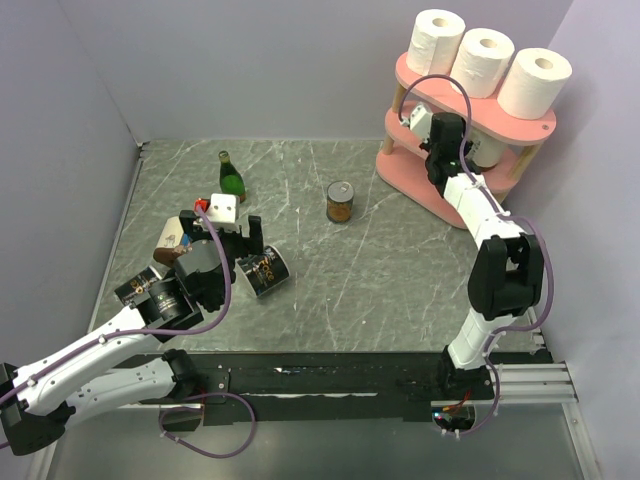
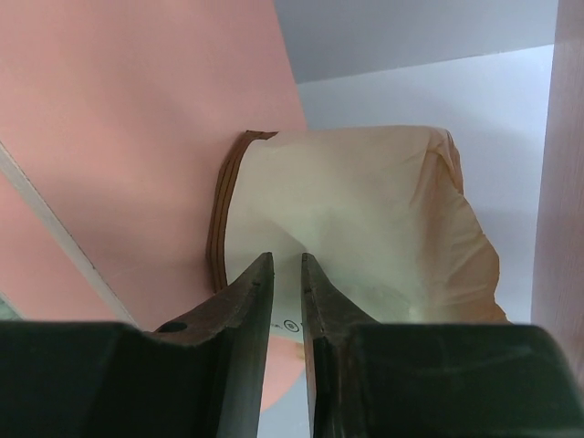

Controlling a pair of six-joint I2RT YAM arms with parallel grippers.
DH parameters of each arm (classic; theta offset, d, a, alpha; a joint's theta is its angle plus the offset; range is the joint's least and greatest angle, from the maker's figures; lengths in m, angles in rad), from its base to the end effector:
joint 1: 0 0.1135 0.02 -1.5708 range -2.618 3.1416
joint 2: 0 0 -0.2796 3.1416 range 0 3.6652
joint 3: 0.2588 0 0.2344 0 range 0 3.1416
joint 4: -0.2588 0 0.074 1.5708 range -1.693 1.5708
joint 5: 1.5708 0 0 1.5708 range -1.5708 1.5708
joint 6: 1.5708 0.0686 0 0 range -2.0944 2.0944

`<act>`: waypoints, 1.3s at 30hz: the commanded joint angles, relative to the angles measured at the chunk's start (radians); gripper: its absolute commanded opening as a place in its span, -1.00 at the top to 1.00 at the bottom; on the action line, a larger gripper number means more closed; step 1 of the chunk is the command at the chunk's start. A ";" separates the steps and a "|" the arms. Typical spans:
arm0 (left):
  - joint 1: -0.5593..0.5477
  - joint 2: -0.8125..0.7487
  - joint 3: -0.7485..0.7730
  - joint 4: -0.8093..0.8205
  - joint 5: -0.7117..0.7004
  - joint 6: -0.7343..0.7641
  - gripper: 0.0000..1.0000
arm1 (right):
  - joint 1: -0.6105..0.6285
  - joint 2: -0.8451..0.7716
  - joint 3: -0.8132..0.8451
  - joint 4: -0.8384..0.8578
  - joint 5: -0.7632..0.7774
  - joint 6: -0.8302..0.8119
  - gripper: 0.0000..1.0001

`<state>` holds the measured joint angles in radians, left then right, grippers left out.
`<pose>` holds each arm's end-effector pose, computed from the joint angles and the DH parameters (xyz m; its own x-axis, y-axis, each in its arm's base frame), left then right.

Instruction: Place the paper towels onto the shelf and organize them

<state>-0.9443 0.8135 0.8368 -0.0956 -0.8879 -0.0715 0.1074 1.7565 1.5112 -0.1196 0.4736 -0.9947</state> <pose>0.1428 -0.1066 0.3735 -0.0463 -0.0128 -0.9988 0.0544 0.9984 -0.0154 0.4330 0.0152 0.3433 -0.4685 -0.8011 -0.3724 -0.1187 0.4748 -0.8720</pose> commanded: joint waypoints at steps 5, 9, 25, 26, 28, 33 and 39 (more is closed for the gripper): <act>-0.005 -0.004 0.036 0.013 -0.020 -0.002 -0.93 | 0.030 -0.101 0.004 -0.021 -0.068 0.088 0.45; -0.005 0.018 0.036 0.004 -0.065 -0.036 -0.93 | 0.090 -0.227 -0.026 -0.100 -0.222 0.259 0.35; 0.449 -0.082 0.090 -0.345 0.265 -0.585 -0.93 | 0.370 -0.742 -0.411 -0.038 -0.460 0.714 -0.99; 0.496 -0.077 0.102 -0.357 0.270 -0.591 -0.93 | 0.376 -0.781 -0.442 -0.035 -0.467 0.749 -0.99; 0.538 -0.042 0.119 -0.409 0.282 -0.611 -0.93 | 0.391 -0.810 -0.465 -0.035 -0.535 0.780 -0.99; 0.700 0.085 0.188 -0.512 0.365 -0.654 -0.93 | 0.403 -0.887 -0.532 -0.038 -0.581 0.869 -0.99; 0.815 0.127 0.162 -0.443 0.660 -0.610 -0.97 | 0.408 -0.930 -0.582 -0.041 -0.570 0.970 -0.99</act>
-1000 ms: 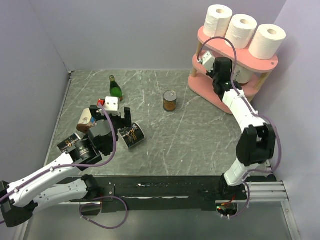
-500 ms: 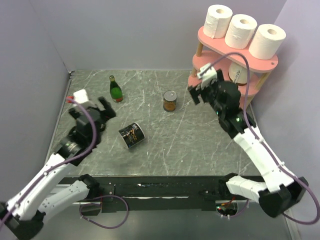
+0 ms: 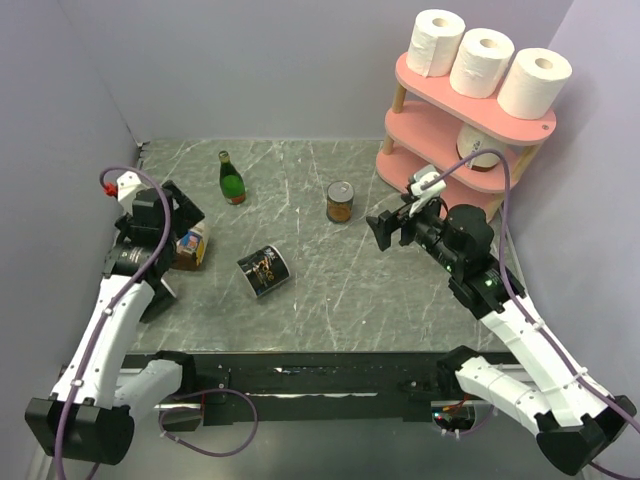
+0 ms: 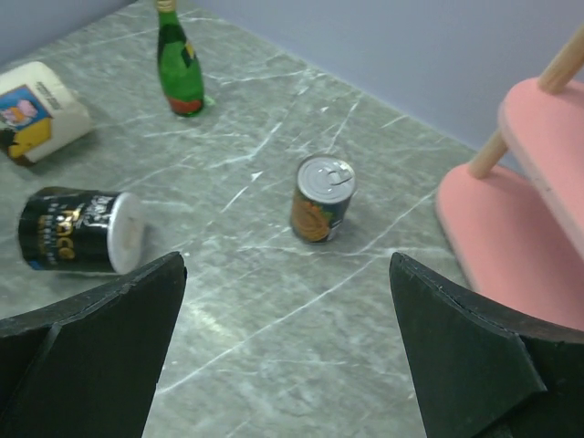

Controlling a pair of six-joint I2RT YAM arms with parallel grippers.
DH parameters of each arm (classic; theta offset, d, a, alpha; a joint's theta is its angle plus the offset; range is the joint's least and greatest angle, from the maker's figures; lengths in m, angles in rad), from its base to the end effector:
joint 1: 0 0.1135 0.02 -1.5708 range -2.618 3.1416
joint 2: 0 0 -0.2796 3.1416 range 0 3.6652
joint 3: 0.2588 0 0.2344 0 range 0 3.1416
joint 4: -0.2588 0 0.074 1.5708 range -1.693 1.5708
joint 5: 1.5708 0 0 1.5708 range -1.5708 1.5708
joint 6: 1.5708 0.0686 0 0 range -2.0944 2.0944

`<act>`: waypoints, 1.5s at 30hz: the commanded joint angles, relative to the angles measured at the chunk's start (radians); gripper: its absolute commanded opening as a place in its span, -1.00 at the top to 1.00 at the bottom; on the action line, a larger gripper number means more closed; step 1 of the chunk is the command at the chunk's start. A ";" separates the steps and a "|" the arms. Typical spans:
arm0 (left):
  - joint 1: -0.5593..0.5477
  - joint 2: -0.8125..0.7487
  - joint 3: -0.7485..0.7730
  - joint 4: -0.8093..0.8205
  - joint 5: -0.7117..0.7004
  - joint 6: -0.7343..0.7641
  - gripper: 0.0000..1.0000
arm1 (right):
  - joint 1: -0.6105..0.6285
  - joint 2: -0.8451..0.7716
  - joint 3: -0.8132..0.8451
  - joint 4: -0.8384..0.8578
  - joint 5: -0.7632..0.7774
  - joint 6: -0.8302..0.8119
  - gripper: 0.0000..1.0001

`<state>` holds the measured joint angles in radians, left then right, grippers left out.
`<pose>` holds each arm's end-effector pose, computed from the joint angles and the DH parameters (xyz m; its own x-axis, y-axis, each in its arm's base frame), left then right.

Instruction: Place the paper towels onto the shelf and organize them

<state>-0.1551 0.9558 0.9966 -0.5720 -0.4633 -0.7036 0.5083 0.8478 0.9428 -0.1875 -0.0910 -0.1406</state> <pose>0.2017 -0.0005 0.3425 -0.2247 -0.5506 -0.8039 -0.5087 0.7700 -0.3852 0.1687 0.1011 0.3912 -0.0009 -0.1602 -0.9871 -0.5695 0.8115 -0.1312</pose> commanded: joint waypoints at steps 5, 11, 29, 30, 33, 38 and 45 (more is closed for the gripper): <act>0.008 -0.003 -0.108 0.107 0.426 0.013 -0.98 | 0.009 0.026 0.005 -0.049 -0.102 0.246 -0.98; -0.081 -0.029 -0.282 0.240 0.488 -0.036 -0.90 | 0.009 0.111 -0.018 -0.003 -0.226 0.341 -0.93; -0.110 -0.009 -0.403 0.274 0.471 -0.048 -0.68 | 0.145 0.806 0.174 0.332 -0.526 0.562 -0.71; -0.110 -0.008 -0.400 0.270 0.466 -0.047 -0.68 | 0.150 0.850 0.198 0.341 -0.539 0.568 -0.71; -0.110 -0.003 -0.394 0.244 0.438 -0.045 -0.67 | 0.156 0.927 0.243 0.370 -0.585 0.572 -0.72; -0.112 0.008 -0.400 0.231 0.423 -0.051 -0.65 | 0.157 1.013 0.300 0.378 -0.627 0.572 -0.73; -0.112 0.038 -0.400 0.208 0.388 -0.074 -0.65 | 0.185 1.088 0.332 0.373 -0.665 0.593 -0.73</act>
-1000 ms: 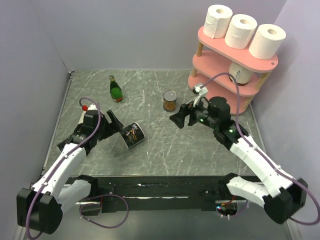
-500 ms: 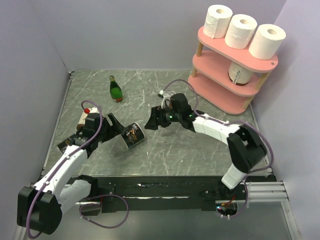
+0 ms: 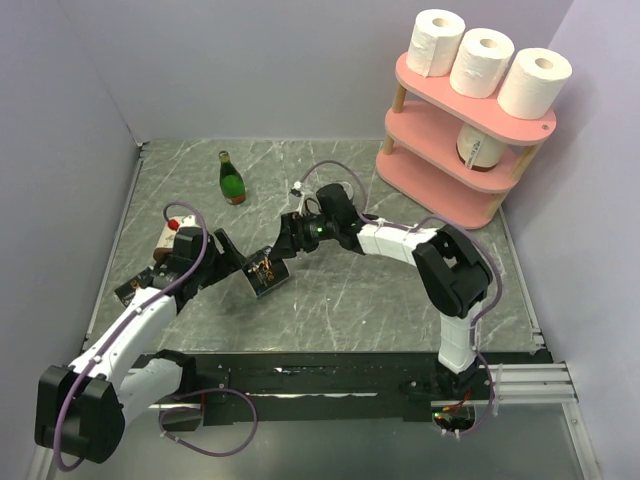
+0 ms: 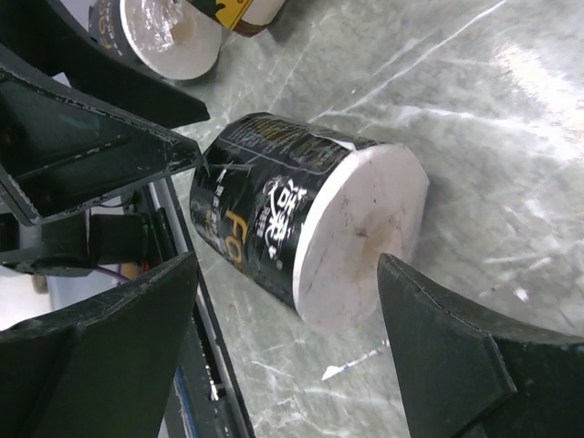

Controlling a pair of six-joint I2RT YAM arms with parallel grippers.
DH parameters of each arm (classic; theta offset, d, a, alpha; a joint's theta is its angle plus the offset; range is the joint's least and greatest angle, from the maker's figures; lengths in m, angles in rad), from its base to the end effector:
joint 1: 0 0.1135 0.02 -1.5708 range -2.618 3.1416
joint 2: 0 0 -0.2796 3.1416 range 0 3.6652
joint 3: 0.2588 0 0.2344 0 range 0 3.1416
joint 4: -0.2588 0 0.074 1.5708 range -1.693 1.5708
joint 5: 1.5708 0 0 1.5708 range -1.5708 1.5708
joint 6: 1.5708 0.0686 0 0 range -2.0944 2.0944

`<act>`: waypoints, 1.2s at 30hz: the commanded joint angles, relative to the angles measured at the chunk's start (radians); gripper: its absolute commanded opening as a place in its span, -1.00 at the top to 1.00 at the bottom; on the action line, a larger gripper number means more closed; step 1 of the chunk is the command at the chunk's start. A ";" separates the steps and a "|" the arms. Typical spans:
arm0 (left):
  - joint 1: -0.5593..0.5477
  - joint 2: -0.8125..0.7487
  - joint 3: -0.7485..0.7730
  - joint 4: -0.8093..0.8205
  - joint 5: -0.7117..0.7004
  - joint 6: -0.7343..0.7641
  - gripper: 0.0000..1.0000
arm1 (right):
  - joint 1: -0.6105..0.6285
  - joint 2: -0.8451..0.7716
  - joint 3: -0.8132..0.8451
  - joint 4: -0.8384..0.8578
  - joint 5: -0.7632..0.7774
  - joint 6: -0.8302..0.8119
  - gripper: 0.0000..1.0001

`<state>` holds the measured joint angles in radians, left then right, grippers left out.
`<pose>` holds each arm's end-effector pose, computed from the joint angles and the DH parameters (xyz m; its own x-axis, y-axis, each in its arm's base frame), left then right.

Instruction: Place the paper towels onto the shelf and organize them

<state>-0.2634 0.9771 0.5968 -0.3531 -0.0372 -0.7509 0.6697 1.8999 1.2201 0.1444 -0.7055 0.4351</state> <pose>0.1959 -0.0502 0.2214 -0.6318 -0.5358 -0.5601 -0.2703 0.8296 -0.4887 0.3118 0.3036 0.2179 -0.7462 -0.1815 -0.6405 -0.6564 0.3608 0.6625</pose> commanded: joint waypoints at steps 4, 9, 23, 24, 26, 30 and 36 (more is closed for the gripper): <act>-0.004 0.031 -0.008 -0.009 -0.055 -0.048 -0.66 | 0.027 0.062 0.038 0.106 -0.078 0.050 -0.73; -0.004 0.052 -0.023 0.000 -0.070 -0.067 -0.66 | 0.027 0.091 0.038 0.142 -0.107 0.080 -0.72; -0.004 0.087 -0.058 0.046 -0.069 -0.080 -0.68 | 0.031 0.134 0.015 0.279 -0.172 0.168 -0.22; -0.004 0.089 -0.061 0.049 -0.067 -0.082 -0.68 | 0.033 0.136 0.013 0.287 -0.175 0.169 -0.19; -0.004 0.092 -0.068 0.055 -0.063 -0.084 -0.68 | 0.031 0.133 0.001 0.303 -0.175 0.180 -0.07; -0.004 0.087 -0.063 0.049 -0.066 -0.085 -0.68 | 0.030 0.116 -0.021 0.325 -0.170 0.182 0.14; -0.004 0.061 0.050 -0.027 -0.107 -0.068 -0.76 | 0.030 0.062 -0.047 0.296 -0.147 0.146 0.31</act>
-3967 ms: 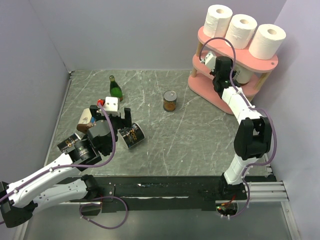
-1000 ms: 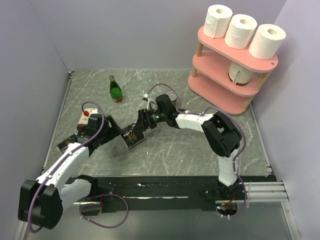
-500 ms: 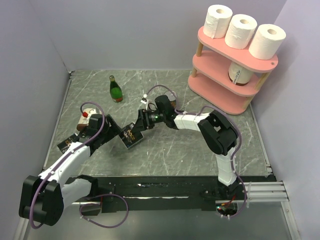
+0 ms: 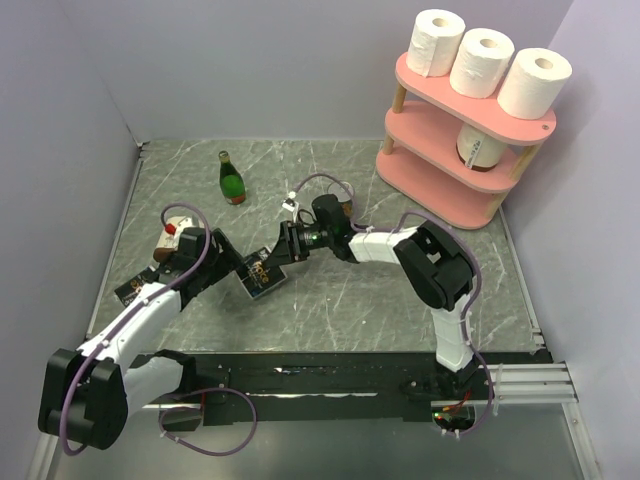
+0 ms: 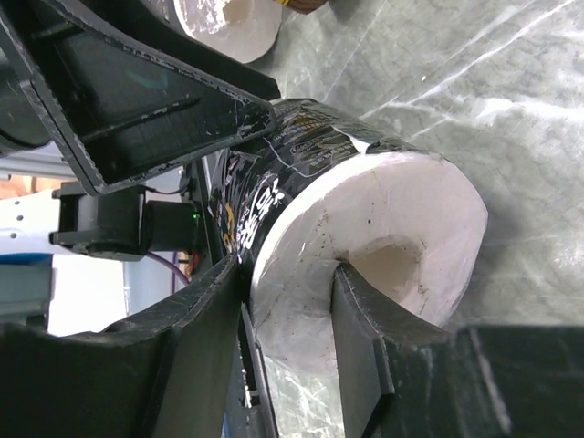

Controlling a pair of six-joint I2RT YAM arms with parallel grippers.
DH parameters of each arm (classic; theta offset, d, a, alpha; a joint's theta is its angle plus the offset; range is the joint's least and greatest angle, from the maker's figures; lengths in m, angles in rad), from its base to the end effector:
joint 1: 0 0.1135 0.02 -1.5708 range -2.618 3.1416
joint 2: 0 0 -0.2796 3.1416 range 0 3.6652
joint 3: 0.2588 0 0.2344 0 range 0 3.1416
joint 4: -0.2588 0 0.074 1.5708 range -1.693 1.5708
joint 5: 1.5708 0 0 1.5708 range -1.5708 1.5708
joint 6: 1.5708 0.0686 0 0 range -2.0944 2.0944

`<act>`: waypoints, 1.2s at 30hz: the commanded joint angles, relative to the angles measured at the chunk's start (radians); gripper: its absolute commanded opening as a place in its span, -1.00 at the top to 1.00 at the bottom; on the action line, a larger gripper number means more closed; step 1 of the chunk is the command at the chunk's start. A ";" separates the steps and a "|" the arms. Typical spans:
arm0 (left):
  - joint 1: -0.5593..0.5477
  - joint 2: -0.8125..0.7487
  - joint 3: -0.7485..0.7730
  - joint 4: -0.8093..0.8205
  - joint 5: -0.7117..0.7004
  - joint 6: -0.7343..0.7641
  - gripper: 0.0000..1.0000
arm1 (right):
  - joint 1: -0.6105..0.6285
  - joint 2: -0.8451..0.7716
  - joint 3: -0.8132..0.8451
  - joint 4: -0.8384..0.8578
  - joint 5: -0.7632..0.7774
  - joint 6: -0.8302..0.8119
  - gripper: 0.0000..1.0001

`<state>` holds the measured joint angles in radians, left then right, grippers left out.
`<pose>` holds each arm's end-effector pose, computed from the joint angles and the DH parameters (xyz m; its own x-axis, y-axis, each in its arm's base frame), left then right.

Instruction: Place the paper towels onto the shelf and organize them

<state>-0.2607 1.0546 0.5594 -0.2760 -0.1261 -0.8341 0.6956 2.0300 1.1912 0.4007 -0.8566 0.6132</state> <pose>0.2068 -0.0462 0.2028 -0.5773 -0.6065 -0.5467 -0.3855 0.7927 -0.4722 0.3105 0.3267 0.1852 -0.8102 -0.1853 -0.5561 -0.5855 0.2091 0.7833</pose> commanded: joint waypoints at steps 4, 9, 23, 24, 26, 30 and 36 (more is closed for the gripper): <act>-0.006 -0.021 0.241 -0.212 -0.079 0.055 -0.80 | 0.002 -0.149 -0.041 -0.072 0.059 -0.125 0.36; -0.006 -0.015 0.443 -0.244 -0.133 0.170 -0.86 | 0.001 -0.278 -0.062 -0.377 0.272 -0.288 0.38; -0.011 -0.060 0.455 -0.109 -0.190 0.380 -0.93 | 0.004 -0.674 -0.016 -1.105 1.034 -0.766 0.31; -0.017 -0.073 0.426 -0.100 -0.196 0.382 -0.93 | -0.001 -0.683 -0.028 -1.096 1.085 -0.838 0.31; -0.023 -0.119 0.386 -0.063 -0.188 0.386 -0.93 | -0.011 -0.682 -0.087 -1.018 1.217 -0.932 0.32; -0.051 -0.156 0.375 -0.083 -0.222 0.398 -0.95 | -0.105 -0.614 -0.107 -0.907 1.352 -1.095 0.32; -0.063 -0.203 0.356 -0.068 -0.224 0.392 -0.98 | -0.292 -0.530 -0.061 -0.717 1.341 -1.262 0.30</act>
<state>-0.3161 0.8848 0.9195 -0.3977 -0.3252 -0.4564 0.4927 1.4734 1.0821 -0.5201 0.3943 -0.4576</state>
